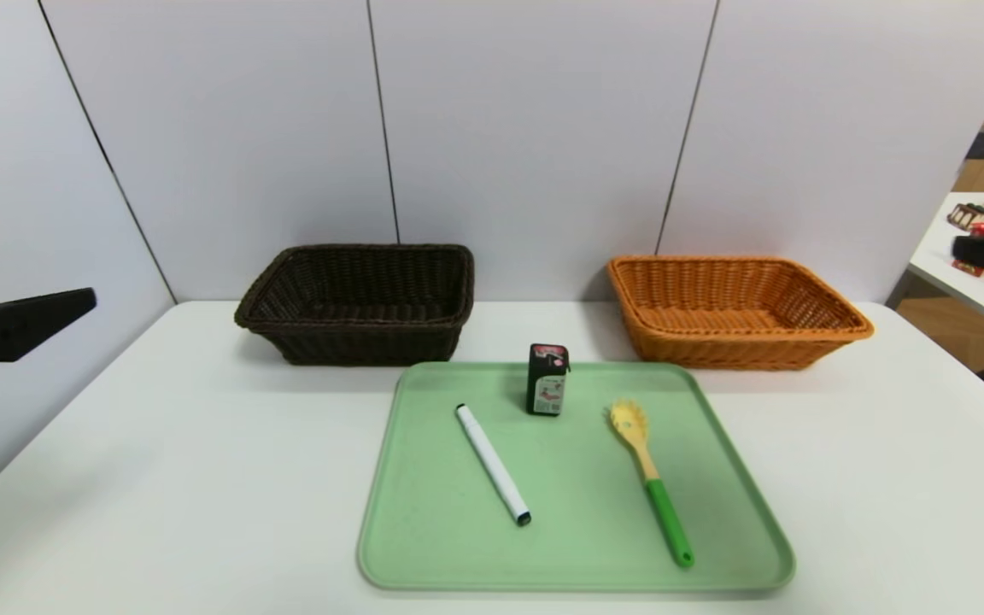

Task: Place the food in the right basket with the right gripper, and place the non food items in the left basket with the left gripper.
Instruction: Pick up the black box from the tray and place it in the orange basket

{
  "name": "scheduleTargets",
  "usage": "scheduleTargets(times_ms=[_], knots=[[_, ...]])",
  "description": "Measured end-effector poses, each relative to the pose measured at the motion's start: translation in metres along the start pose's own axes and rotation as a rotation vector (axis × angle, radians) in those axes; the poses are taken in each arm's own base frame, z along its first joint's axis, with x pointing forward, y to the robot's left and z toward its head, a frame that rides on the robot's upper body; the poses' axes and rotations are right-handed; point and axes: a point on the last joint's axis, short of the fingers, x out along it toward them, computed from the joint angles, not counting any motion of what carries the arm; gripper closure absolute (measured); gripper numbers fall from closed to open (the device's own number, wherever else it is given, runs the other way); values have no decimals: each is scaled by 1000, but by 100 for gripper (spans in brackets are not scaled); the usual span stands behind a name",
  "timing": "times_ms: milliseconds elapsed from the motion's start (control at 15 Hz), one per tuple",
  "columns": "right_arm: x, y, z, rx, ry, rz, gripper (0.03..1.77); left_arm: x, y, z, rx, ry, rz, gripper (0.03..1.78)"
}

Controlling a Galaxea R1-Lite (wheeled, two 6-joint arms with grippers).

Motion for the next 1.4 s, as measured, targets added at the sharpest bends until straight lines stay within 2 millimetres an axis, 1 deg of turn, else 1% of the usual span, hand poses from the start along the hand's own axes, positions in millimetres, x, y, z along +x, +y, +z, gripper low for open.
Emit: scheduleTargets(times_ms=[133, 267, 333, 467, 600, 733, 867, 1000, 1200, 1400], knots=[[41, 0, -9, 3, 59, 51, 9, 24, -8, -2, 2, 33, 11, 12], [81, 4, -20, -5, 88, 88, 9, 44, -18, -8, 19, 77, 8, 12], [97, 9, -26, -8, 107, 112, 9, 51, -24, -12, 30, 105, -1, 12], [121, 23, -46, 13, 190, 169, 9, 61, -34, -20, 52, 156, -38, 12], [137, 33, -63, 27, 261, 192, 9, 67, -40, -26, 69, 198, -54, 12], [149, 42, -77, 14, 273, 191, 9, 71, -43, -29, 76, 215, -60, 12], [152, 52, -90, 1, 301, 223, 9, 72, -46, -32, 83, 226, -75, 12], [154, 60, -97, 5, 316, 257, 9, 72, -50, -34, 87, 234, -89, 12], [162, 70, -109, 6, 272, 296, 9, 74, -54, -39, 92, 255, -106, 12], [180, 78, -130, 1, 193, 320, 9, 76, -56, -42, 95, 266, -112, 12]])
